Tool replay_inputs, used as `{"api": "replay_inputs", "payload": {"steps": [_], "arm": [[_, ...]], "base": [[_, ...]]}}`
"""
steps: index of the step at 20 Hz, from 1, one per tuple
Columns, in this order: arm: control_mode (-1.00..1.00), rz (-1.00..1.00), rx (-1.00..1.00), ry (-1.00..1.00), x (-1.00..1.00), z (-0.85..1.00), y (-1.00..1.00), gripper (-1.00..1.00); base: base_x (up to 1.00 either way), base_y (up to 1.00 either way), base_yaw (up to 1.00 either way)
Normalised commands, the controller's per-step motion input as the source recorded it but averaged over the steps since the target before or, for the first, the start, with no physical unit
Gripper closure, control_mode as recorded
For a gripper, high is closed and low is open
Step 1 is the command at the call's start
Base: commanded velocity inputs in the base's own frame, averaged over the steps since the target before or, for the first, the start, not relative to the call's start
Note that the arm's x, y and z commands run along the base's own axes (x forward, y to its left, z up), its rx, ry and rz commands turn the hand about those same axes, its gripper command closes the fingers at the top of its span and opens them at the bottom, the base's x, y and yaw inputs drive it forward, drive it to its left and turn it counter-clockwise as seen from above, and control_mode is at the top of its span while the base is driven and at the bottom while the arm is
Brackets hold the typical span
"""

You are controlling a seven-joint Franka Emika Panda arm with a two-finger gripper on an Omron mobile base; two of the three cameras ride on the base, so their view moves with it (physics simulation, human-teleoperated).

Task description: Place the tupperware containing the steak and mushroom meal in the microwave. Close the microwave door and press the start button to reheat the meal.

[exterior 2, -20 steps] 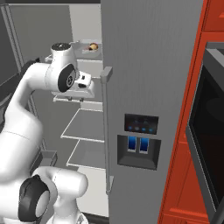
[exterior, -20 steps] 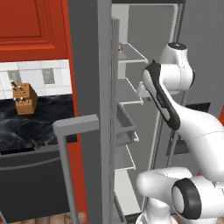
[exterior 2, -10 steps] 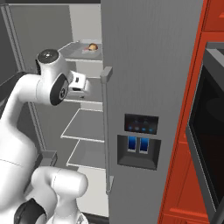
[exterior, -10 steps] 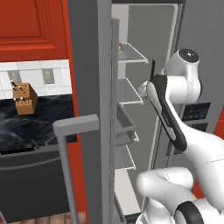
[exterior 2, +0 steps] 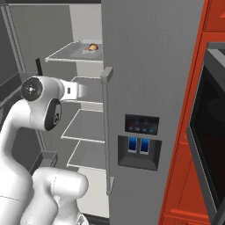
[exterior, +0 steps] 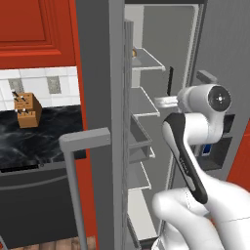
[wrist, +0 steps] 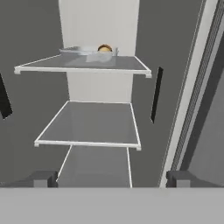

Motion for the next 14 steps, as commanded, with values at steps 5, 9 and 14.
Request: {"api": "replay_inputs", "payload": {"steps": [5, 9, 14], "arm": [[-1.00, -0.05, 0.05, -0.23, 0.00, 0.48, 0.11, -1.00], [-1.00, -0.01, 0.08, -0.08, 0.00, 0.62, 0.05, -1.00], [-1.00, 0.00, 0.11, 0.00, 0.00, 0.62, 0.01, -1.00]], "base": [[0.00, 0.00, 0.00], [0.00, 0.00, 0.00], [0.00, 0.00, 0.00]]}}
